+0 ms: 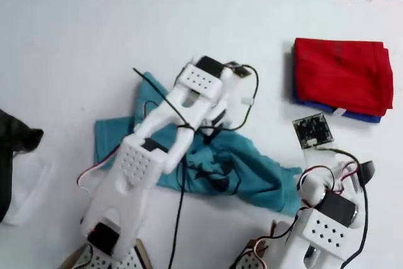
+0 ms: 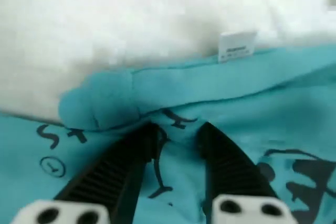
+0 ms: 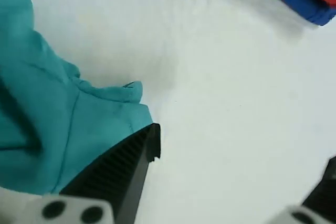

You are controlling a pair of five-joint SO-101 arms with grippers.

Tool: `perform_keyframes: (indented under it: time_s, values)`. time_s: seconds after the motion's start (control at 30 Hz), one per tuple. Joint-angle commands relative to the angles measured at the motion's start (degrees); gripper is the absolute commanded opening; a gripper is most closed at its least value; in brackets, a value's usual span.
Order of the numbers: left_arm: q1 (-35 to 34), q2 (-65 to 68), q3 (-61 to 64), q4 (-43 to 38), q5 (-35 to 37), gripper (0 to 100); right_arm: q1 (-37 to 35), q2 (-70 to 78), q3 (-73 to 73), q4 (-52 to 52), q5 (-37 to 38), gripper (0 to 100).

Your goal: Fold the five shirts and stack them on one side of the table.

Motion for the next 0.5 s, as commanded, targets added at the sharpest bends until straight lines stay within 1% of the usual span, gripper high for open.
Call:
perform_keyframes:
  time_s: [0.0, 0.03, 0.17, 0.3, 0.4, 0.47]
  values:
    - [-3.25, -0.97, 8.48, 1.23, -3.16, 2, 1.8, 1.01, 0.09, -4.7, 0.35, 45.4]
    - [-4.04, -2.37, 11.65, 1.14, -3.25, 3, 1.8, 1.01, 0.26, -5.58, 0.26, 45.4]
    - [-7.21, -11.52, 22.9, 0.97, -4.75, 3, 1.36, 1.1, 0.26, -7.08, 0.09, 45.4]
    - [-10.11, -24.18, 34.24, 0.97, -10.46, 3, 1.36, 1.1, 0.35, -8.4, -0.35, 45.4]
    - [-13.19, -34.02, 43.47, 0.97, -15.56, 3, 1.36, 1.1, 0.35, -9.54, -2.9, 45.4]
    - [-16.53, -39.56, 49.54, 0.18, -18.55, 3, 1.36, 1.1, 0.35, -9.98, -4.75, 45.4]
